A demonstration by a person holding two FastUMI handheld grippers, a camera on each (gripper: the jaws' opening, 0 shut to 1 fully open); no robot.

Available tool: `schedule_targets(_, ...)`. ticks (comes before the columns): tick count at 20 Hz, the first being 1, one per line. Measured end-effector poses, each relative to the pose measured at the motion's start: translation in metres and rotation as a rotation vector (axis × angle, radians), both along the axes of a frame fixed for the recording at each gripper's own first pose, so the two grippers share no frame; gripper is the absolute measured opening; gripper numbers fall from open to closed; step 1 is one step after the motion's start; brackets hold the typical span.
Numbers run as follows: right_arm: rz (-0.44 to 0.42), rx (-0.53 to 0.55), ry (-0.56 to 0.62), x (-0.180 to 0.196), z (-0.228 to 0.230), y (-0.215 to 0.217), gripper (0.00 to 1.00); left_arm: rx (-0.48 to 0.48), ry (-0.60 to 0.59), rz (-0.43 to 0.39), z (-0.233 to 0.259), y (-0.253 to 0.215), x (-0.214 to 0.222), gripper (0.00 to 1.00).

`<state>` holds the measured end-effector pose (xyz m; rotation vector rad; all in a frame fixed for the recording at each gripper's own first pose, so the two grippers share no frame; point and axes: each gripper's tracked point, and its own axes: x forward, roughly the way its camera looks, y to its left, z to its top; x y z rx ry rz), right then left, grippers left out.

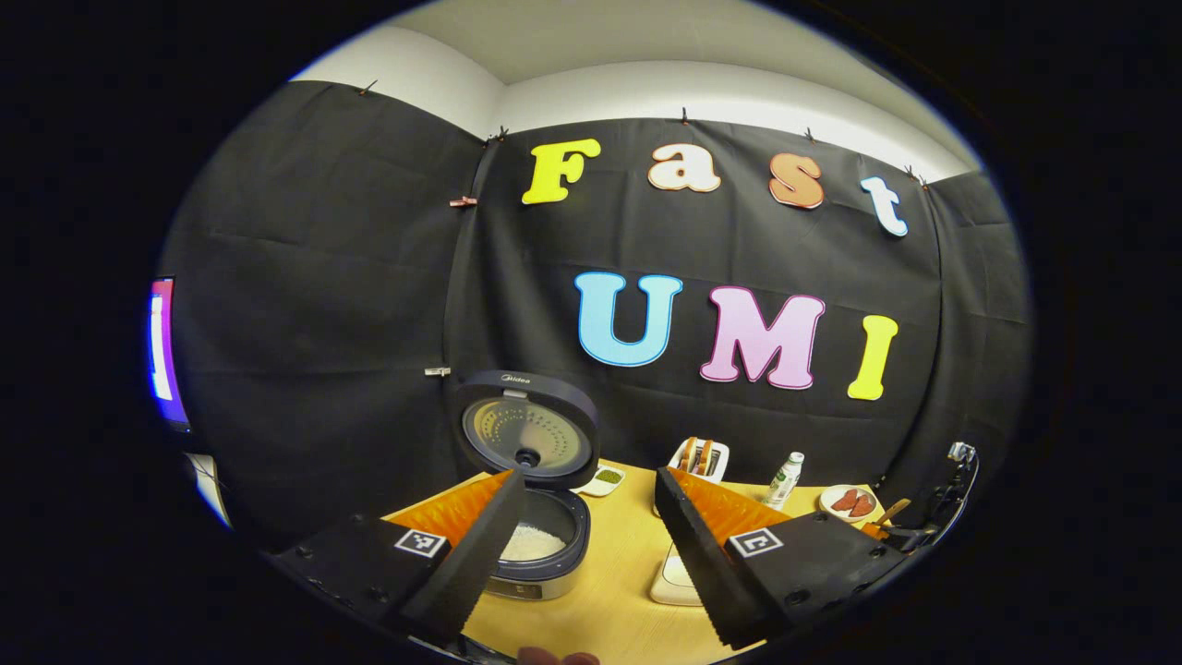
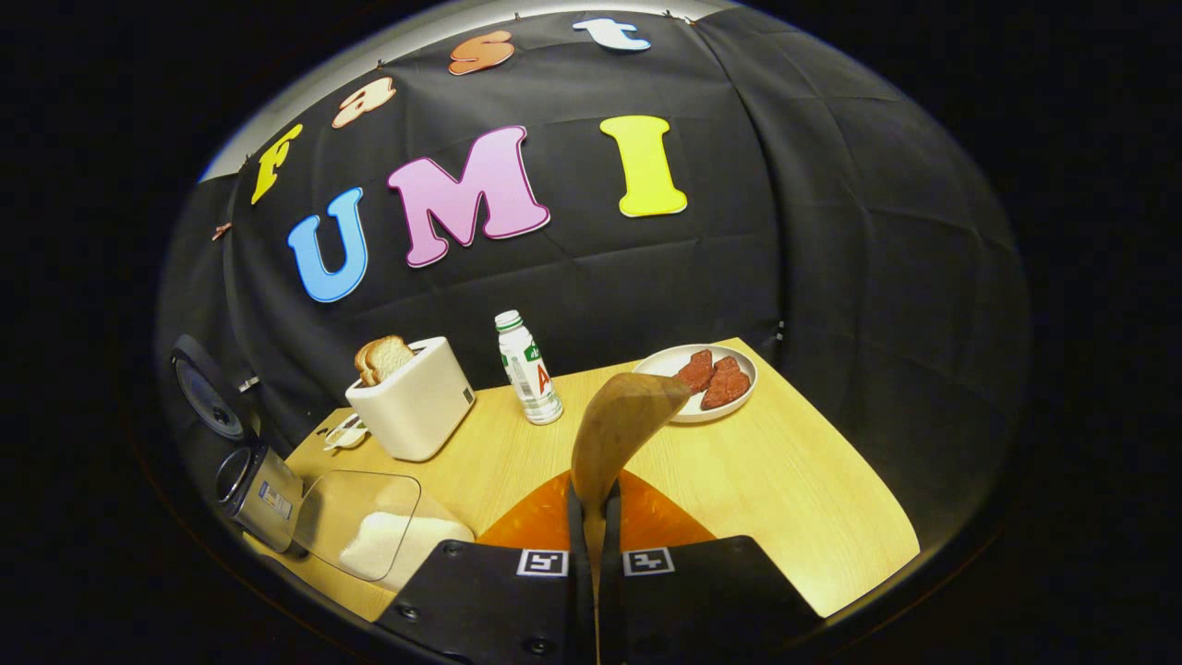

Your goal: Close the left gripper, press the button to open the rice cooker; take a wooden spoon from the chopstick holder with the right hand, scoop a spoonful of rice and pour it into the rice cooker, then put the wooden spoon back into the chopstick holder.

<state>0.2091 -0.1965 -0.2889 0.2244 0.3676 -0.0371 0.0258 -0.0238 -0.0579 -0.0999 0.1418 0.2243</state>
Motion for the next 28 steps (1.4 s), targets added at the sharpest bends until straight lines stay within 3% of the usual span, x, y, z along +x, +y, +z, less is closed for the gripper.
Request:
schedule_targets(6, -0.017, -0.012, -0.052, -0.004, 0.073, 0.020, 0.07, -0.003, -0.022, -0.010, -0.004, 0.024, -0.006, 0.95)
schedule_targets(12, 0.072, 0.028, -0.078, -0.012, 0.119, 0.132, 0.06, 0.015, -0.027, -0.065, -0.005, 0.052, -0.011, 0.95)
schedule_targets(15, 0.162, -0.009, -0.056, -0.015, 0.105, 0.193, 0.07, 0.000, -0.026, -0.080, -0.008, 0.064, -0.015, 0.95)
schedule_targets(18, 0.213, -0.098, -0.017, -0.015, 0.071, 0.226, 0.07, 0.002, -0.021, -0.095, -0.011, 0.077, -0.021, 0.95)
schedule_targets(23, 0.250, -0.297, 0.078, -0.011, -0.002, 0.239, 0.07, -0.022, -0.003, -0.109, -0.019, 0.093, -0.032, 0.95)
schedule_targets(28, 0.248, -0.501, 0.097, -0.008, -0.031, 0.241, 0.07, -0.032, 0.015, -0.110, -0.025, 0.113, -0.039, 0.95)
